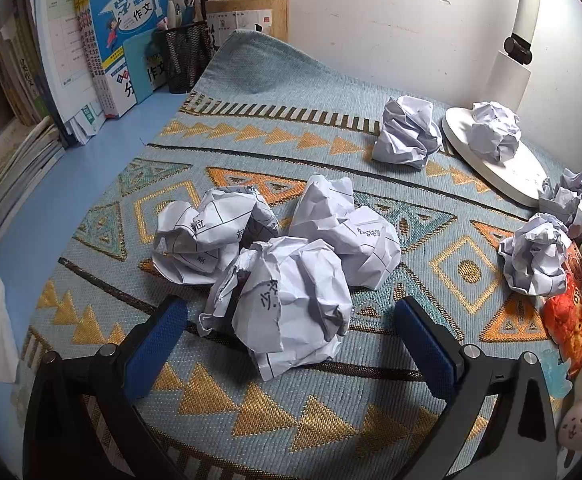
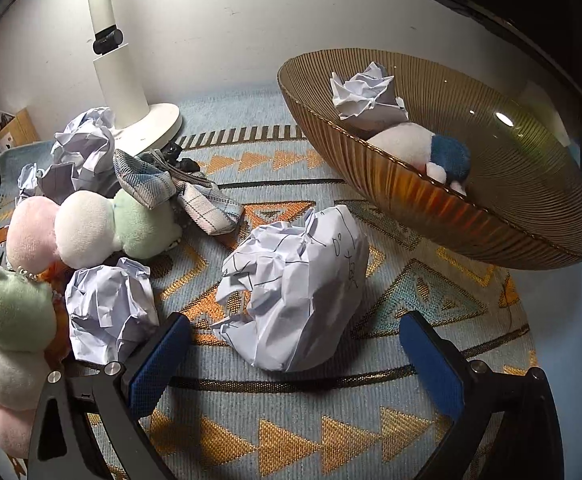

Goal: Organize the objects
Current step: 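Grasp a paper ball with the left tool while the right tool grasps another paper ball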

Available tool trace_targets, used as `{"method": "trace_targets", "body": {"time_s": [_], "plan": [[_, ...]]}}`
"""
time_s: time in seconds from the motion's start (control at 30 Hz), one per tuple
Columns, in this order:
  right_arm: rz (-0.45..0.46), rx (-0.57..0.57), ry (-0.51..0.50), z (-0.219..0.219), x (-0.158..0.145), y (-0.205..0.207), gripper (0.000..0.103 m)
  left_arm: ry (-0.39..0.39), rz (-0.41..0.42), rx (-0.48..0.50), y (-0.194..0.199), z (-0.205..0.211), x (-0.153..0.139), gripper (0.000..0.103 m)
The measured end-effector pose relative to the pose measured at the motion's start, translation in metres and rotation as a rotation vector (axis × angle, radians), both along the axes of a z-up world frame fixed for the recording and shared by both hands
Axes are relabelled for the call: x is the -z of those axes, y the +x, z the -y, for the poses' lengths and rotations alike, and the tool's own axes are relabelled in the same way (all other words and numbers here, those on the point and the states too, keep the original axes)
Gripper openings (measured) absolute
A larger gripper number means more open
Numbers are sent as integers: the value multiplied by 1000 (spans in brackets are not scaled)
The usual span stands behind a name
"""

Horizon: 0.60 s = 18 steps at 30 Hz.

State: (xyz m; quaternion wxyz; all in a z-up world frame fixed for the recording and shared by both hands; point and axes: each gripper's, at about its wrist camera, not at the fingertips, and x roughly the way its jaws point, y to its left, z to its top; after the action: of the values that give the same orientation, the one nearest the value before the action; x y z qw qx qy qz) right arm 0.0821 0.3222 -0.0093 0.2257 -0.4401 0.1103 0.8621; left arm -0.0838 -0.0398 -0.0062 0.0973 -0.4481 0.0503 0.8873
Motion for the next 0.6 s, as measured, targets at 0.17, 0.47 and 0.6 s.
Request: {"method": "trace_targets", "body": {"time_s": [0.17,0.47,0.6], "plan": [[-8,0,-8,1,-2,-4,103,0,0,0,0,0,0,103],[-83,17,-56,-13,-11,9,84,19,-43,-53,3,8,-8,53],[-274,-5,-128,-18,-28,34,29,49,-66,-19,9,7,-12,39]]}}
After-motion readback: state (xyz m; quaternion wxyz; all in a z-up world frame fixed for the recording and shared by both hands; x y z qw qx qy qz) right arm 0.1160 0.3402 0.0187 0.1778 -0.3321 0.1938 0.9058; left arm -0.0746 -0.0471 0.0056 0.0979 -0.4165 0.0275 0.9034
